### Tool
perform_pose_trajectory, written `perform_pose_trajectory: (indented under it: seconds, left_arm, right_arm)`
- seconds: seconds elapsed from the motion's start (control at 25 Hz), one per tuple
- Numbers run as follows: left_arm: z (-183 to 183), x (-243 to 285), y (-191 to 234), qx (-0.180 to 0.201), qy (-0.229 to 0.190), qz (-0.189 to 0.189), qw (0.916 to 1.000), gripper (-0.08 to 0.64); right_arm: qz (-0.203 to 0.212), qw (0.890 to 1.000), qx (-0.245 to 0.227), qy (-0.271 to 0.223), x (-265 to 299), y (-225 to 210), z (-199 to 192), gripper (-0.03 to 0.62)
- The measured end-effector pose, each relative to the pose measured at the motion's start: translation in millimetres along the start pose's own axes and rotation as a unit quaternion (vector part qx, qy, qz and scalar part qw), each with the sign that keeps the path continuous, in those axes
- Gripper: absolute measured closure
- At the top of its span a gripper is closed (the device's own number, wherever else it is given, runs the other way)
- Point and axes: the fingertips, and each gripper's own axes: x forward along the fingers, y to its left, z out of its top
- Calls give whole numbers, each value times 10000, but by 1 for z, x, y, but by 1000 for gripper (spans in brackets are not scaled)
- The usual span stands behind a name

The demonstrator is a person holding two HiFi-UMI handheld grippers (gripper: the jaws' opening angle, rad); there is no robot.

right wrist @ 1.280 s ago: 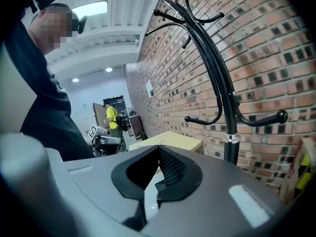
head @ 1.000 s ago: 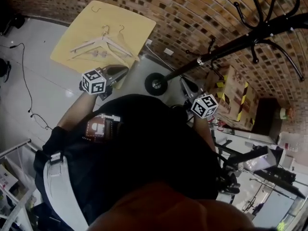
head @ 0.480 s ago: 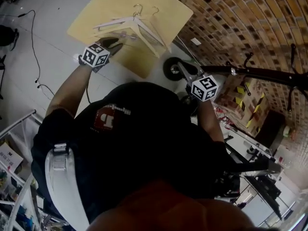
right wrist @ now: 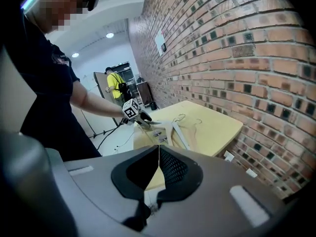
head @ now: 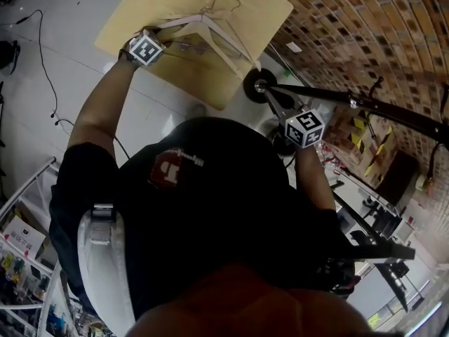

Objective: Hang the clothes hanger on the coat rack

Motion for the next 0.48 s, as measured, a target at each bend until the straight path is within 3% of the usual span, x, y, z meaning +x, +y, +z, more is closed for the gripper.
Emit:
perform_pose_trajectory:
  seconds: [0.24,0.36,0.4,0.48]
  left_arm:
    - [1,36,-10,30,382,-686,9969,319]
    - [-1,49,-20,92,537,-1064,9928,387]
    - [-1,51,-23,156,567,-1152,9916,443]
    - [0,54,-28,312,592,-1280,9895,465]
  right_arm:
    - [-113,9998,118,139,0,4,-10,572]
    - [-169,9995,215,130,-2,3,-12,572]
    - [-177,9995,259,104,-3,3,-12,572]
    - [-215,9993,288,107,-5,2,-15,572]
